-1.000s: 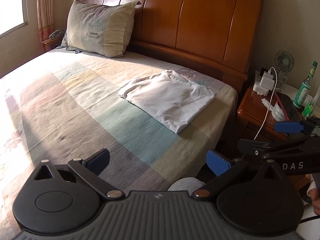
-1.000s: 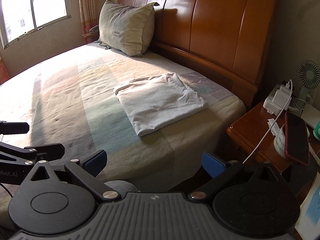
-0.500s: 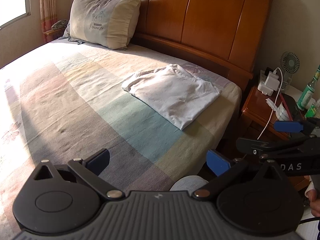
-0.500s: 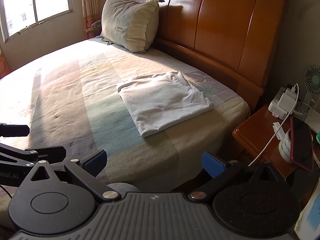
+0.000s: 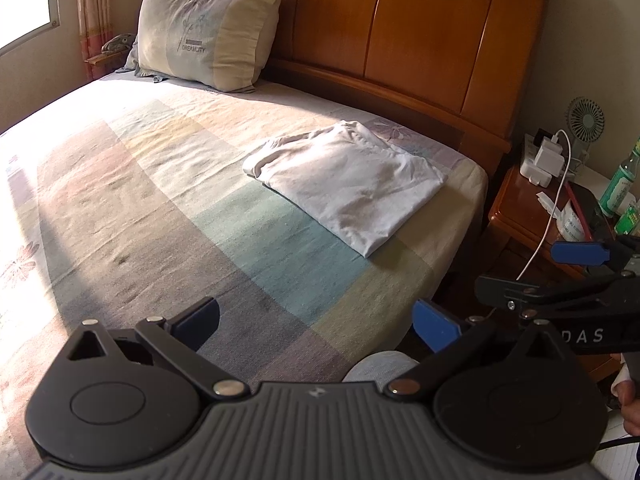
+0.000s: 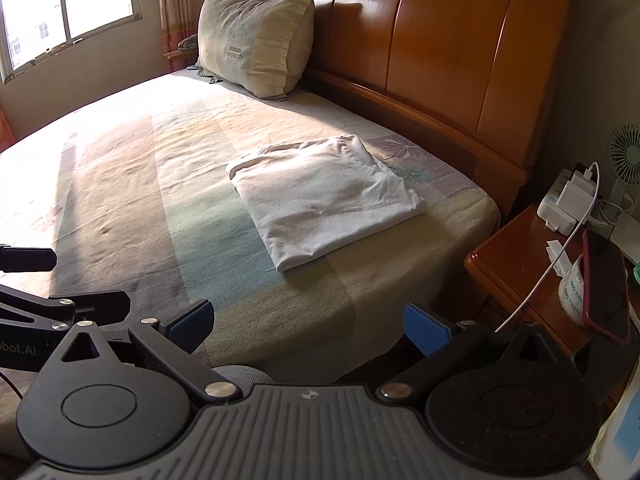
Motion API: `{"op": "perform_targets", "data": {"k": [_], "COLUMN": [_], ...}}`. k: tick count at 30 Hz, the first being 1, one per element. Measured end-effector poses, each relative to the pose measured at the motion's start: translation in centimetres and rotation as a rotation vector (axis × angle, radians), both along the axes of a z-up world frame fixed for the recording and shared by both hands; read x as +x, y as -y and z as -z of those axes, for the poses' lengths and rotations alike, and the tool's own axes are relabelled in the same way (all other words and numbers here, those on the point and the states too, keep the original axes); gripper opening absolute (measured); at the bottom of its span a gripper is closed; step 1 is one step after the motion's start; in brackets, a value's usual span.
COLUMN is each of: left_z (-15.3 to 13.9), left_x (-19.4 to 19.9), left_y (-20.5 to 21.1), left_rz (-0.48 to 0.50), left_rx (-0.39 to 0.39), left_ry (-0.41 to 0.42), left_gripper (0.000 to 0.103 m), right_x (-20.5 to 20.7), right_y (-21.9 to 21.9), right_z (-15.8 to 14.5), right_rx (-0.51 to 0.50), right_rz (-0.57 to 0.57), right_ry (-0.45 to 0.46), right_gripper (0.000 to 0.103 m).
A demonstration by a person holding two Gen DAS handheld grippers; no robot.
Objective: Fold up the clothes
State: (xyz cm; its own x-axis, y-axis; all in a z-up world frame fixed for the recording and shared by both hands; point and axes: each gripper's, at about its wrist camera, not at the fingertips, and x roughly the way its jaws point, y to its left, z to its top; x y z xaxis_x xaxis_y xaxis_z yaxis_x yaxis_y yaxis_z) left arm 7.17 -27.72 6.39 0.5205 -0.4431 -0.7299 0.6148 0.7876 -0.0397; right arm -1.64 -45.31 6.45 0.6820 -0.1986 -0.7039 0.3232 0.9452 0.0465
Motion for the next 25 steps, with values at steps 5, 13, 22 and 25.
{"op": "perform_targets", "data": {"k": [5,13,22,25], "left_z": [0.12,0.14,0.18,0.21], "left_x": [0.16,0.37,0.43,0.51], "left_y": [0.13,0.41,0.47,0.48], "left_rz": [-0.002,0.0,0.007,0.011], "left_rx": [0.002,0.002,-0.001,-0.004], "left_ry": [-0.005,-0.01,-0.003,-0.004], "left_gripper": [0.102,0.102,0.102,0.102], "right_x": [0.11,0.2,0.41,0.46], "right_y": [0.11,0.26,0.32,0.3], "right_z": [0.14,0.27,0.27,0.3], "right_rx": [0.003,0.006,0.005,0.006], "right_rz": [-0.001,0.002,0.001,-0.001], "right_ry": [-0.004,-0.007,-0.008,-0.009], "right_gripper": [0.103,0.103,0.103,0.103]}}
